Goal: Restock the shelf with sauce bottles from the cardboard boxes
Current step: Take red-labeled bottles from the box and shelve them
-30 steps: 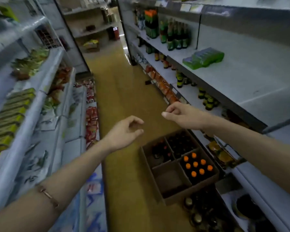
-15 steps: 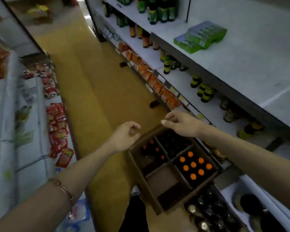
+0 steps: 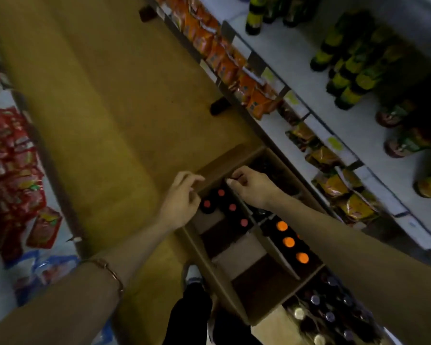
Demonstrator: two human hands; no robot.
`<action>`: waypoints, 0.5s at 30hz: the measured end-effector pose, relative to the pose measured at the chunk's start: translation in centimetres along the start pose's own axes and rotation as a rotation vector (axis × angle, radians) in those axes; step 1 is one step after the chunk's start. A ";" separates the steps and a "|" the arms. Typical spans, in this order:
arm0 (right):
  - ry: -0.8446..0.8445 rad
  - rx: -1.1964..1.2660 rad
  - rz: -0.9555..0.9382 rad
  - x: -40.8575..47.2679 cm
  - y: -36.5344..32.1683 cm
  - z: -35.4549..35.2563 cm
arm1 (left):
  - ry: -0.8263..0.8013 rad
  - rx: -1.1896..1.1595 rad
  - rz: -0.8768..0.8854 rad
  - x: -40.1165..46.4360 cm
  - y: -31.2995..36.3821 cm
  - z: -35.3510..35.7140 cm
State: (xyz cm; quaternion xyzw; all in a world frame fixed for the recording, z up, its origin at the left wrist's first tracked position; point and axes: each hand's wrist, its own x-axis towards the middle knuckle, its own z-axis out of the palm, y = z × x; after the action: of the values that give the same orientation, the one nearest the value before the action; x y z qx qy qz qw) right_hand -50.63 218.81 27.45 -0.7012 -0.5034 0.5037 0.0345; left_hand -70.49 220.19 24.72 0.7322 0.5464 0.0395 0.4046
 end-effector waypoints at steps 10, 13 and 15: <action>-0.037 -0.065 0.002 15.9 12.1 10.6 | -0.076 0.064 0.005 10.0 -12.7 14.3; -0.065 -0.196 0.007 19.6 14.8 13.0 | -0.044 0.116 0.042 11.9 -16.3 18.1; -0.059 -0.213 0.013 22.0 16.0 14.3 | -0.076 0.112 -0.001 12.9 -18.5 20.3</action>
State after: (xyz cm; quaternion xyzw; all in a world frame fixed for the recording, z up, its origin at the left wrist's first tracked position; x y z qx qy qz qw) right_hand -50.83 220.69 -3.18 -0.6890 -0.5504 0.4680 -0.0582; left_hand -69.40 221.16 -5.58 0.7543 0.5325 -0.0190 0.3834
